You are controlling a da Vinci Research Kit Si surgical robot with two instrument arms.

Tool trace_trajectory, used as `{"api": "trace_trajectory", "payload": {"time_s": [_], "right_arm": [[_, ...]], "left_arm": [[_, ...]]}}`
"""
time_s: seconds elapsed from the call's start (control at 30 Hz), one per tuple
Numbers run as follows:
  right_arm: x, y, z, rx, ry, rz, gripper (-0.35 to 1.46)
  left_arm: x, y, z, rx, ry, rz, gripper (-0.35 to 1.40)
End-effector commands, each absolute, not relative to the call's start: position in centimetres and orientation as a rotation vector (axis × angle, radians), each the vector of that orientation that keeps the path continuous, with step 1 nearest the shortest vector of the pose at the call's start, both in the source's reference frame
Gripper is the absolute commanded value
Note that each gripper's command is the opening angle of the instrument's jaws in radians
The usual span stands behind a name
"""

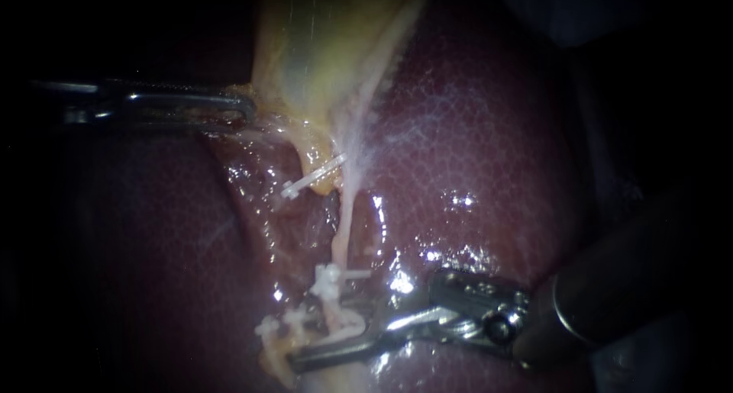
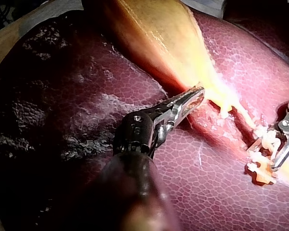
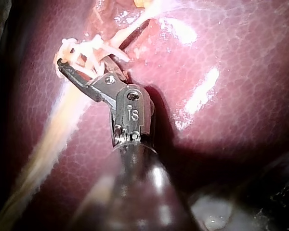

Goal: Clipping third clip right tube

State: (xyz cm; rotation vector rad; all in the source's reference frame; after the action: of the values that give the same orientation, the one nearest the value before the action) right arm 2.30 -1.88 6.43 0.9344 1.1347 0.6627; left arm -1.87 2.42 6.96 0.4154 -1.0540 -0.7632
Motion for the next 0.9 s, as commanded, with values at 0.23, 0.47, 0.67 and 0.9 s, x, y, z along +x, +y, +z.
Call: {"api": "trace_trajectory", "payload": {"time_s": [0.23, 0.47, 0.67, 0.9], "right_arm": [[2.17, -1.5, 6.4, 0.903, 1.157, 0.67, 0.5], [2.11, -1.15, 6.36, 0.882, 1.183, 0.68, 0.5], [2.09, -0.95, 6.34, 0.878, 1.204, 0.693, 0.5], [2.1, -0.88, 6.38, 0.88, 1.218, 0.701, 0.5]], "left_arm": [[-1.86, 2.42, 6.96, 0.416, -1.055, -0.763, -0.35], [-1.86, 2.42, 6.96, 0.419, -1.054, -0.768, -0.35], [-1.86, 2.42, 6.96, 0.419, -1.054, -0.768, -0.35], [-1.87, 2.42, 6.96, 0.419, -1.054, -0.768, -0.35]]}}
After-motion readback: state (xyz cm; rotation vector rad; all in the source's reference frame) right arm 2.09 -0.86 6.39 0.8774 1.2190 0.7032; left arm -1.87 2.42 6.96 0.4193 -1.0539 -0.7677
